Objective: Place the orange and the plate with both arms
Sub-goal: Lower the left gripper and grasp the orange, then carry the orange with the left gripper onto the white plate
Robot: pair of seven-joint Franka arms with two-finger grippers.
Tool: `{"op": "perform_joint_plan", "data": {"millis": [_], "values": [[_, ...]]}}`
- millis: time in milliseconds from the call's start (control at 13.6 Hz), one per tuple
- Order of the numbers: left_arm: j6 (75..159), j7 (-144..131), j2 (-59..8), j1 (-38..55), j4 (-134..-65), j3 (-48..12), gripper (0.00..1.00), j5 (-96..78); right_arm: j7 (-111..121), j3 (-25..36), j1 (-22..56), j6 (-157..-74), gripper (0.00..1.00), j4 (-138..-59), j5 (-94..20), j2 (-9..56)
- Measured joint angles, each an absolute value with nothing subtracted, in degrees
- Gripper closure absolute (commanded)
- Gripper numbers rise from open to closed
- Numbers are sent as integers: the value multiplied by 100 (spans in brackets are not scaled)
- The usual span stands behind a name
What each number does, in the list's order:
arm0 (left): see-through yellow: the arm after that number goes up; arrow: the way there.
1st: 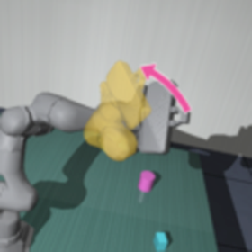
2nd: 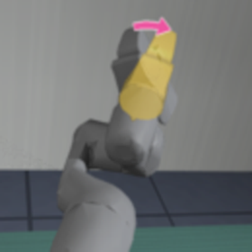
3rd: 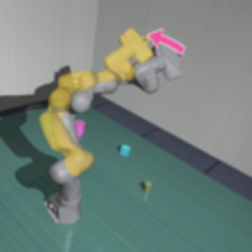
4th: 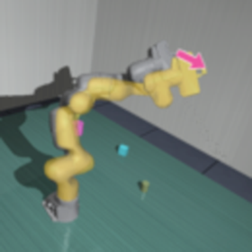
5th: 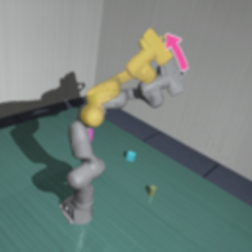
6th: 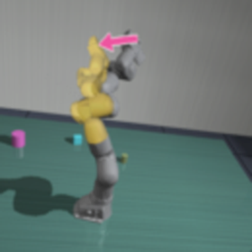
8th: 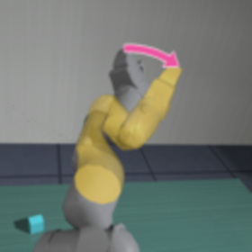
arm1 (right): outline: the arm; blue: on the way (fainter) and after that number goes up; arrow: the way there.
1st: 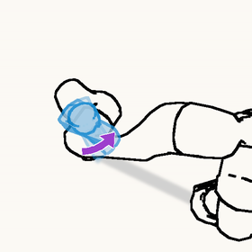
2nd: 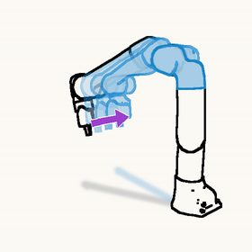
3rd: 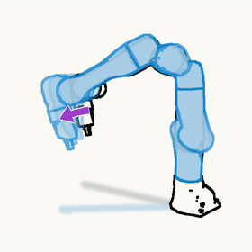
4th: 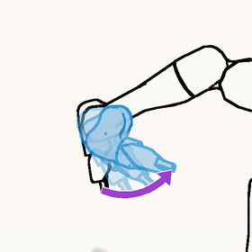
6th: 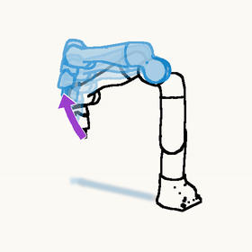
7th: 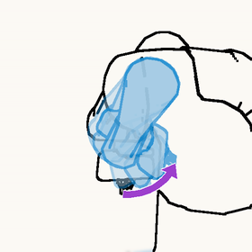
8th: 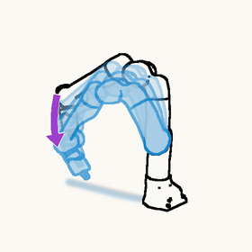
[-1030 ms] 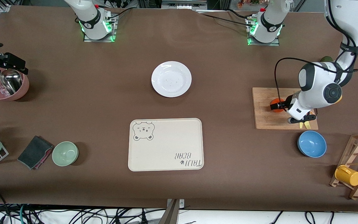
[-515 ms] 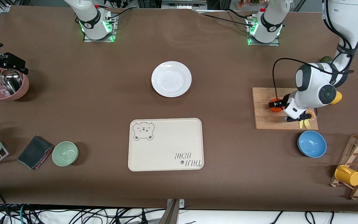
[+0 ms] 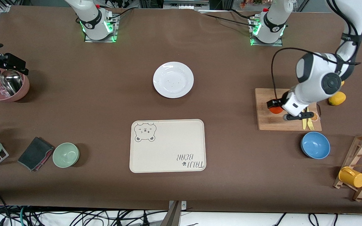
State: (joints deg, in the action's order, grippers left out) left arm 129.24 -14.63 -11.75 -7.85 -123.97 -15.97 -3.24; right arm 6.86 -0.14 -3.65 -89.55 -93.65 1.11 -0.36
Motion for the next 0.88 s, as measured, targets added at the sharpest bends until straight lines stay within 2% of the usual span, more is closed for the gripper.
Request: {"op": "perform_joint_plan", "data": {"millis": [221, 515, 883], "values": [[12923, -2450, -1003, -460, -12083, -2245, 100, -326, 686, -15, -365, -8955, 0, -9365, 111, -36], [12922, -3222, -1005, 114, -11640, -2773, 100, -327, 686, -15, -365, -8955, 0, -9365, 111, -36], [12955, -3926, -1051, 1039, -11434, -2939, 100, -922, 686, -15, -365, -8955, 0, -9365, 111, -36]]}}
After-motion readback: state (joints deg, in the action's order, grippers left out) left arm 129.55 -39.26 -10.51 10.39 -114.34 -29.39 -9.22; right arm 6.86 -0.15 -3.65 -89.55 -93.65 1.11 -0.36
